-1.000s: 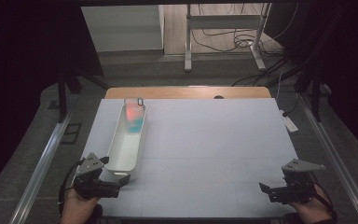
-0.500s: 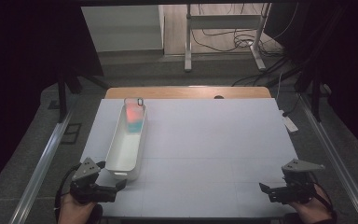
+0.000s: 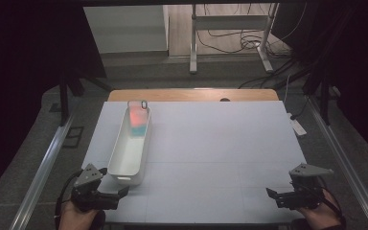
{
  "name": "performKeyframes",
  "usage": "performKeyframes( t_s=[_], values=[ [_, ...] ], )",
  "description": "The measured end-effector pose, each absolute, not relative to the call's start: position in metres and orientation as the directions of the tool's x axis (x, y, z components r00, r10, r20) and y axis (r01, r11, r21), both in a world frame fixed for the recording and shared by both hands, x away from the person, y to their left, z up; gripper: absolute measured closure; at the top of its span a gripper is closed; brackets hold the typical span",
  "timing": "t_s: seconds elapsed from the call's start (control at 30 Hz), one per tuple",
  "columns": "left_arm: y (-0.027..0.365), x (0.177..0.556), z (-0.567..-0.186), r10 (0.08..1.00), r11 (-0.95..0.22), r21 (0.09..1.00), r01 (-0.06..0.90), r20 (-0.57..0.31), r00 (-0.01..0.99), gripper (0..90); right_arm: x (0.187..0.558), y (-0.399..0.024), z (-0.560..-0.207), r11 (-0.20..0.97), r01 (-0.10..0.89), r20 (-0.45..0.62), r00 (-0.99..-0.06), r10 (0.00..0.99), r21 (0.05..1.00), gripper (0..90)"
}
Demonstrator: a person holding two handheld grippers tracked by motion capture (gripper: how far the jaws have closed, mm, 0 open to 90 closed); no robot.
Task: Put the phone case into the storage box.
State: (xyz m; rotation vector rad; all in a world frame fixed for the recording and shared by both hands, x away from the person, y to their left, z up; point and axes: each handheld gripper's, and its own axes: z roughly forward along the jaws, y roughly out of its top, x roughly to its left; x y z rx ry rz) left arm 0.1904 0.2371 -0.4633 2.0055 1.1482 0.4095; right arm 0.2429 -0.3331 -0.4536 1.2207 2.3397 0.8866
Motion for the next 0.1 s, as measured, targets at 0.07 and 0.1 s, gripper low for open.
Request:
performKeyframes(
  t_s=[0.07,0.1],
  values=[
    [0.2361,0.1914,-0.4634,0.836,-0.295,0.751,0.591,-0.096,0.54,1.3,0.243,-0.3331,-0.4538,0.433,0.602,-0.025,-0.565,0.825,0.671,0.0],
    [0.236,0.1916,-0.4635,0.837,-0.295,0.75,0.592,-0.096,0.539,1.5,0.2433,-0.3332,-0.4541,0.434,0.602,-0.026,-0.566,0.824,0.67,0.0]
  ],
)
